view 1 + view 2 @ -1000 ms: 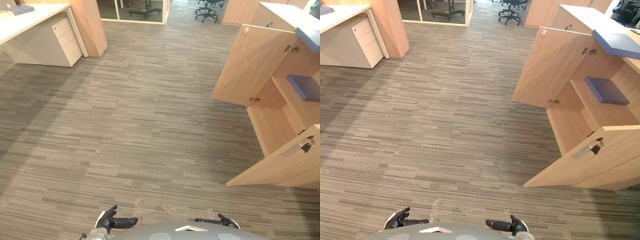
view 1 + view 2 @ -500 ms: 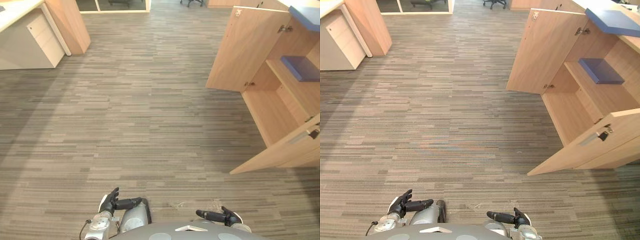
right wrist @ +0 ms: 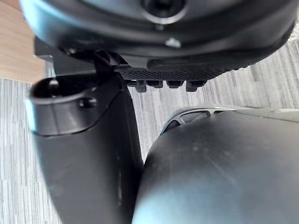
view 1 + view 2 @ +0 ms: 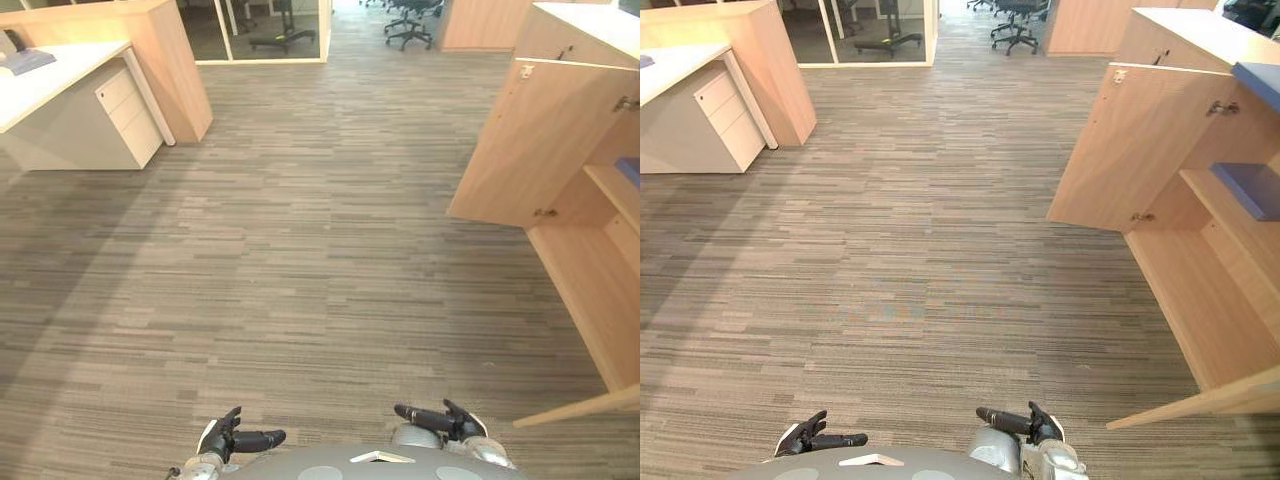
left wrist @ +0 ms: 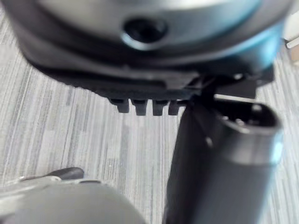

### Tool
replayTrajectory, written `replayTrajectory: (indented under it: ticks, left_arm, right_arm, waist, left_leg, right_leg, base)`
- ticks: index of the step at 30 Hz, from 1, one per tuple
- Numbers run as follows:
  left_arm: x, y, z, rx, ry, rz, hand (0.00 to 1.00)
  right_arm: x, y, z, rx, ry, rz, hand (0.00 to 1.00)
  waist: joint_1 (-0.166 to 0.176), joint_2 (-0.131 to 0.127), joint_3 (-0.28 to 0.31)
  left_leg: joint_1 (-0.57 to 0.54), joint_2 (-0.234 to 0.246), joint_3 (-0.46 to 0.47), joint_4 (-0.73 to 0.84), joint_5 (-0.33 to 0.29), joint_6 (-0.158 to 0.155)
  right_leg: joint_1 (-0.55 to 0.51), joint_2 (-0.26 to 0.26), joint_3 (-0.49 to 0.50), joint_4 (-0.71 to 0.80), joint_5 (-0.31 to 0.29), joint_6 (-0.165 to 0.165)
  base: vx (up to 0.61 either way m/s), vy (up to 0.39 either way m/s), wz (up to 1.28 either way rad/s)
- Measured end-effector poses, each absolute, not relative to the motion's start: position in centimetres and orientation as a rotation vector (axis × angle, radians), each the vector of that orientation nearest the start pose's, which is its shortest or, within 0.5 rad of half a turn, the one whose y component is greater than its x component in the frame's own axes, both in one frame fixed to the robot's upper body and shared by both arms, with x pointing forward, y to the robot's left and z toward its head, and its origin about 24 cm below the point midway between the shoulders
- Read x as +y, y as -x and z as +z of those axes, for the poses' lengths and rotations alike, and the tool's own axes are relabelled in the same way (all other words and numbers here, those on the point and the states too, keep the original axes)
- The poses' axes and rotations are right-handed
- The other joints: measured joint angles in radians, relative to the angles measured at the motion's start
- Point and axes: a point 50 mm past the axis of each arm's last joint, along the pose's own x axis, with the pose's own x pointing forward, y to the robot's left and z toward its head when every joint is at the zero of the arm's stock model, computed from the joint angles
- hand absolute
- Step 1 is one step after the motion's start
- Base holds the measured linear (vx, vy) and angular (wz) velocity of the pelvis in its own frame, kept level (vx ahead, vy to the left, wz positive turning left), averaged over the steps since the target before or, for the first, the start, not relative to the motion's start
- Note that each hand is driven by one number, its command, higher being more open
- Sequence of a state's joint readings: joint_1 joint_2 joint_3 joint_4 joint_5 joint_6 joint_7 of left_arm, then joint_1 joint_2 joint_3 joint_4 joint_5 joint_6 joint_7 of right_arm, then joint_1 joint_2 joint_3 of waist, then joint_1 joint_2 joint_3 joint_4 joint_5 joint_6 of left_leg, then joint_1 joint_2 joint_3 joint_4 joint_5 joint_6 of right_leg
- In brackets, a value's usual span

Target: Walk over to the cabinet, pick up the folder, carry it to the office cabinet, place the folder inside the office cabinet, then close the office cabinet door

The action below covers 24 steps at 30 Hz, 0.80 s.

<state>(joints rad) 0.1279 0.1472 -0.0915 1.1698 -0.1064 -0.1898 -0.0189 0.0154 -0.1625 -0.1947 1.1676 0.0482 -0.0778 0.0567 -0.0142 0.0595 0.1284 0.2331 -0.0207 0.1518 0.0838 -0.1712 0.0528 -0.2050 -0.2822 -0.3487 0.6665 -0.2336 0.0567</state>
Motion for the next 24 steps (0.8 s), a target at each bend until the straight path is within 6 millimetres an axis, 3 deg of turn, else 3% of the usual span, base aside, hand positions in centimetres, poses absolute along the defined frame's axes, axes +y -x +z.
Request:
replayTrajectory:
  ticks: [1, 3, 4, 5, 6, 7, 8, 12, 14, 16, 17, 20, 23, 24]
  left_arm:
    - [20.1, -6.5, -16.6, 1.108, -0.079, 0.052, 1.00]
    - [20.6, -6.3, -16.5, 1.110, -0.090, 0.059, 1.00]
    - [21.0, -6.3, -16.5, 1.110, -0.097, 0.066, 1.00]
    - [20.6, -5.9, -16.6, 1.124, -0.090, 0.064, 1.00]
    - [20.4, -5.9, -16.7, 1.124, -0.082, 0.061, 1.00]
    - [19.8, -6.0, -16.7, 1.122, -0.067, 0.057, 1.00]
    - [19.7, -6.1, -16.8, 1.121, -0.059, 0.060, 1.00]
    - [20.2, -6.5, -16.6, 1.103, -0.018, 0.127, 1.00]
    - [20.2, -6.5, -16.6, 1.098, 0.012, 0.163, 1.00]
    - [20.5, -6.3, -16.6, 1.088, 0.067, 0.235, 1.00]
    - [20.5, -6.3, -16.6, 1.083, 0.073, 0.241, 1.00]
    - [20.5, -6.4, -16.4, 1.060, 0.092, 0.256, 1.00]
    - [20.4, -7.1, -16.1, 1.020, 0.104, 0.263, 1.00]
    - [20.4, -7.5, -16.1, 1.008, 0.103, 0.264, 1.00]
  right_arm:
    - [-23.0, -10.5, -15.6, 1.063, -0.031, -0.242, 1.00]
    - [-22.7, -10.5, -15.7, 1.069, -0.033, -0.242, 1.00]
    - [-22.4, -10.2, -15.8, 1.079, -0.033, -0.239, 1.00]
    - [-22.8, -10.3, -15.7, 1.079, -0.024, -0.244, 1.00]
    - [-22.9, -10.4, -15.7, 1.077, -0.015, -0.243, 1.00]
    - [-23.3, -10.7, -15.5, 1.069, -0.003, -0.245, 1.00]
    - [-23.4, -10.6, -15.5, 1.077, -0.004, -0.249, 1.00]
    - [-22.9, -9.6, -16.0, 1.112, -0.035, -0.260, 1.00]
    - [-22.7, -8.9, -16.2, 1.134, -0.038, -0.260, 1.00]
    - [-22.8, -8.1, -16.4, 1.153, -0.045, -0.273, 1.00]
    - [-22.8, -7.8, -16.4, 1.160, -0.053, -0.283, 1.00]
    - [-22.9, -7.2, -16.5, 1.178, -0.071, -0.307, 1.00]
    - [-23.0, -7.1, -16.5, 1.176, -0.090, -0.331, 1.00]
    - [-23.0, -7.1, -16.6, 1.176, -0.095, -0.336, 1.00]
  waist:
    - [-0.004, -0.001, 0.002]
    - [0.002, -0.027, 0.008]
    - [0.006, -0.049, 0.006]
    - [0.012, -0.025, 0.000]
    - [0.011, -0.023, 0.000]
    - [0.010, 0.006, -0.003]
    - [0.006, 0.013, -0.006]
    - [-0.001, -0.001, -0.007]
    - [0.000, -0.005, -0.009]
    - [0.015, -0.003, -0.005]
    - [0.017, -0.003, -0.004]
    - [0.033, -0.004, 0.001]
    - [0.044, 0.002, 0.005]
    - [0.044, 0.001, 0.005]
  left_leg:
    - [0.007, 0.021, -0.005, -0.004, -0.013, -0.022]
    - [0.031, 0.025, -0.005, -0.016, -0.034, -0.057]
    - [0.047, 0.021, -0.002, -0.023, -0.049, -0.080]
    - [0.066, 0.062, 0.002, -0.027, -0.062, -0.106]
    - [0.065, 0.073, 0.009, -0.025, -0.064, -0.109]
    - [0.065, 0.105, 0.019, -0.019, -0.069, -0.125]
    - [0.062, 0.130, 0.017, -0.005, -0.062, -0.137]
    - [-0.002, 0.207, -0.011, 0.182, -0.057, -0.147]
    - [-0.083, 0.260, -0.032, 0.389, -0.049, -0.161]
    - [-0.166, 0.345, -0.043, 0.665, 0.014, -0.178]
    - [-0.181, 0.361, -0.042, 0.722, 0.017, -0.181]
    - [-0.260, 0.341, 0.018, 0.874, -0.069, -0.158]
    - [-0.370, 0.284, 0.019, 0.711, -0.123, -0.142]
    - [-0.391, 0.238, -0.026, 0.553, -0.117, -0.147]
  right_leg:
    - [-0.005, 0.016, -0.008, -0.153, 0.038, 0.028]
    - [-0.013, 0.024, -0.003, -0.316, 0.134, 0.026]
    - [-0.014, 0.023, 0.011, -0.370, 0.251, 0.017]
    - [-0.014, 0.064, 0.021, -0.356, 0.275, -0.019]
    - [-0.017, 0.083, 0.023, -0.361, 0.257, -0.030]
    - [-0.018, 0.122, 0.019, -0.365, 0.238, -0.041]
    - [-0.017, 0.148, 0.012, -0.365, 0.218, -0.058]
    - [0.058, 0.212, -0.028, -0.432, 0.191, -0.078]
    - [0.123, 0.261, -0.043, -0.509, 0.192, -0.078]
    - [0.229, 0.329, -0.047, -0.588, 0.195, -0.084]
    - [0.250, 0.341, -0.042, -0.595, 0.191, -0.091]
    - [0.329, 0.355, 0.035, -0.622, 0.180, -0.115]
    - [0.349, 0.347, 0.114, -0.644, 0.179, -0.115]
    - [0.352, 0.332, 0.140, -0.647, 0.178, -0.113]
  base:
    - [0.21, -0.162, 0.29]
    - [0.19, -0.192, 0.03]
    - [0.32, -0.360, -0.27]
    - [0.31, -0.365, -0.33]
    - [0.32, -0.353, -0.43]
    - [0.24, -0.268, -0.34]
    - [0.24, -0.267, -0.25]
    - [0.17, -0.257, 0.09]
    - [0.11, -0.182, 0.03]
    - [0.21, -0.167, -0.16]
    - [0.26, -0.139, -0.24]
    - [0.20, -0.026, -0.53]
    - [0.13, 0.132, -0.78]
    - [0.16, 0.226, -0.90]
